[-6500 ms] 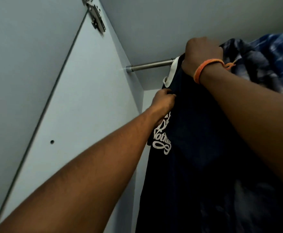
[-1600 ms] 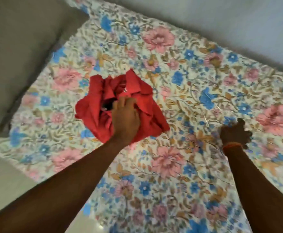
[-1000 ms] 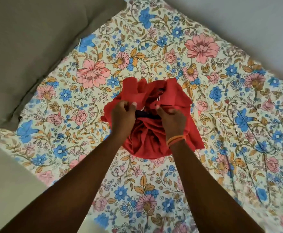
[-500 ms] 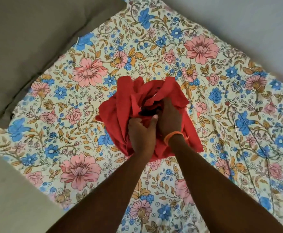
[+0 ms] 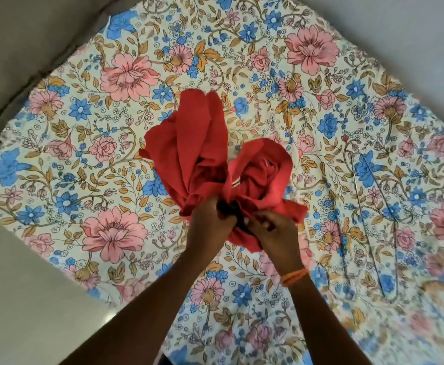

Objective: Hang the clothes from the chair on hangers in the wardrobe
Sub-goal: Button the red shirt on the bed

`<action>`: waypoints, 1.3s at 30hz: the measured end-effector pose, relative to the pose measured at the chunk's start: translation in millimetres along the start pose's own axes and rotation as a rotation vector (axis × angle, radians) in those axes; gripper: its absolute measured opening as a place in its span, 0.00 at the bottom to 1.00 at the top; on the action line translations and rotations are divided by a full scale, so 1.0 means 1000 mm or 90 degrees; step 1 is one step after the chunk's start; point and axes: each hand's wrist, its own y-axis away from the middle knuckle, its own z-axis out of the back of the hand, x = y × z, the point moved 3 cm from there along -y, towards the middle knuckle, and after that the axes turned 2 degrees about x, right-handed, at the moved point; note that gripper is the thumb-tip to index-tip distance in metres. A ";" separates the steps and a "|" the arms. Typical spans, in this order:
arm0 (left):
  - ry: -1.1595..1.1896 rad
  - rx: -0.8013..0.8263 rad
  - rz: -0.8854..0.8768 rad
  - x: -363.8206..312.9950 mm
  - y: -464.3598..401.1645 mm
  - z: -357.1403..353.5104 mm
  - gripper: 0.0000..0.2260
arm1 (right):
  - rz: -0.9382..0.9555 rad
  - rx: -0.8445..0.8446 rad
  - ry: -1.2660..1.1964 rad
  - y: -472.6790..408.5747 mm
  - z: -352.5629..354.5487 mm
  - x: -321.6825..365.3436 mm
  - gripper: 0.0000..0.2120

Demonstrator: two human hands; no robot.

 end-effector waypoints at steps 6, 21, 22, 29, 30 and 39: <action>0.028 -0.123 0.030 0.026 0.061 -0.017 0.09 | -0.173 -0.132 -0.165 0.070 -0.010 -0.041 0.19; 0.098 0.015 -0.049 -0.038 0.040 -0.058 0.05 | -0.173 -0.301 -0.374 0.064 0.017 -0.007 0.07; 0.105 0.018 -0.056 -0.038 0.040 -0.058 0.05 | -0.168 -0.295 -0.375 0.064 0.019 -0.006 0.07; 0.008 0.015 -0.207 -0.056 0.049 -0.053 0.06 | -0.145 -0.330 -0.199 0.064 0.025 -0.013 0.02; 0.004 0.015 -0.209 -0.057 0.050 -0.052 0.05 | -0.137 -0.333 -0.180 0.065 0.027 -0.011 0.02; -0.073 0.038 -0.147 -0.053 0.060 -0.056 0.04 | -0.154 -0.428 -0.111 0.076 0.045 0.002 0.06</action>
